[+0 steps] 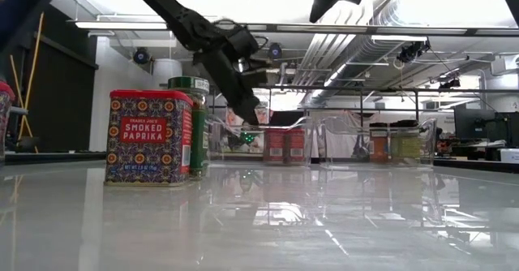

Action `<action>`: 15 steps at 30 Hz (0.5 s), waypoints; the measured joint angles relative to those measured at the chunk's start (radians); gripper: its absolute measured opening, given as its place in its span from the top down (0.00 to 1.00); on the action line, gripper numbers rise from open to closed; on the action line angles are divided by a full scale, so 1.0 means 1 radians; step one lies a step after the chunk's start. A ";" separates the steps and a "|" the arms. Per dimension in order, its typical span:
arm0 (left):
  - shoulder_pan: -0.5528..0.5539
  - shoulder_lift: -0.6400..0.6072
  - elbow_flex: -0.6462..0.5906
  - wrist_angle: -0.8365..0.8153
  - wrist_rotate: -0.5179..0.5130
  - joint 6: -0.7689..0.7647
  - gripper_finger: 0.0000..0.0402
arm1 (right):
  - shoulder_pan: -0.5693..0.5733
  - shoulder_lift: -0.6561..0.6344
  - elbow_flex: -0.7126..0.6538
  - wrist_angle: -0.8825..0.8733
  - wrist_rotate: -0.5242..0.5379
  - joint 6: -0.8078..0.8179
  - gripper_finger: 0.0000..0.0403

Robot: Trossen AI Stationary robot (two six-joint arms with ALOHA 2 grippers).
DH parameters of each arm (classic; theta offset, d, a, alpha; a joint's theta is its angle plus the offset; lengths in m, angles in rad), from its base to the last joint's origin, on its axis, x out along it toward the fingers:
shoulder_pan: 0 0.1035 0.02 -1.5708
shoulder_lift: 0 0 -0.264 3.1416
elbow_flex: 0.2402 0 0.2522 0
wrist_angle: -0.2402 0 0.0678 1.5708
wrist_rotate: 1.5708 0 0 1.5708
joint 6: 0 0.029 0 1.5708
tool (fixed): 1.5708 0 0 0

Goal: Sort spices by type
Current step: Put the red seasoning can into the left transparent bin

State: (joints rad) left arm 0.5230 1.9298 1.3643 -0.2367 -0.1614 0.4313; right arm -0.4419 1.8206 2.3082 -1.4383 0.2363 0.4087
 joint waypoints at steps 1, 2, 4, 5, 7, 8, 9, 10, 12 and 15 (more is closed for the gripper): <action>0.000 -0.021 0.000 -0.045 0.013 -0.026 1.00 | 0.000 0.000 0.000 0.006 0.000 -0.013 1.00; 0.000 -0.042 0.000 -0.090 0.035 -0.064 1.00 | 0.000 0.000 0.000 0.012 0.000 -0.030 1.00; 0.000 -0.087 -0.003 -0.185 0.119 -0.172 1.00 | 0.000 0.000 0.000 0.030 0.000 -0.073 1.00; -0.002 -0.117 -0.017 -0.214 0.167 -0.228 1.00 | 0.000 0.000 0.000 0.045 0.000 -0.093 1.00; -0.023 -0.187 -0.076 -0.232 0.235 -0.315 1.00 | 0.000 0.000 0.000 0.074 0.000 -0.130 1.00; -0.045 -0.234 -0.122 -0.230 0.242 -0.345 1.00 | -0.001 0.000 0.000 0.094 0.000 -0.149 1.00; -0.073 -0.282 -0.174 -0.227 0.242 -0.371 1.00 | -0.003 0.000 0.000 0.111 0.000 -0.165 1.00; -0.106 -0.337 -0.227 -0.221 0.244 -0.399 1.00 | -0.003 0.000 0.000 0.122 0.000 -0.182 1.00; -0.193 -0.454 -0.336 -0.217 0.246 -0.462 1.00 | -0.003 0.000 0.000 0.138 0.000 -0.209 1.00; -0.353 -0.636 -0.470 -0.224 0.250 -0.563 1.00 | -0.003 0.000 0.000 0.143 0.000 -0.239 1.00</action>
State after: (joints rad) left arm 0.1704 1.2940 0.8939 -0.4603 0.0890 -0.1322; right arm -0.4450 1.8206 2.3082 -1.2957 0.2363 0.1696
